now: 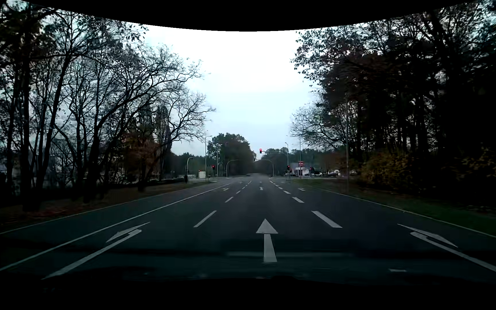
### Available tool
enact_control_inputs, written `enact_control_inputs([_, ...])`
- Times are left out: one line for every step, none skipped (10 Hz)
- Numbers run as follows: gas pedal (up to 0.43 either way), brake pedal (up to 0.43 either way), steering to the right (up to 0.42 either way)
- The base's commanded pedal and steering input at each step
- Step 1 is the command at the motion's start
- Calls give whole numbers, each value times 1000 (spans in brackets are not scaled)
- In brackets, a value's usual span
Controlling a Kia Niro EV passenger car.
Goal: Follow the waypoints while adhering to traffic rules and regulations
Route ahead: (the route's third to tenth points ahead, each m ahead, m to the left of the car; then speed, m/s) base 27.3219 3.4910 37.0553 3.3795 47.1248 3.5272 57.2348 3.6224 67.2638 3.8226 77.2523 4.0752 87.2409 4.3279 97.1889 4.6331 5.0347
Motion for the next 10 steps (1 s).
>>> enact_control_inputs([59, 0, -2])
enact_control_inputs([59, 0, -2])
enact_control_inputs([59, 0, -2])
enact_control_inputs([59, 0, -2])
enact_control_inputs([59, 0, -2])
enact_control_inputs([59, 0, -2])
enact_control_inputs([59, 0, -2])
enact_control_inputs([59, 0, -2])
enact_control_inputs([59, 0, -2])
enact_control_inputs([59, 0, -2])
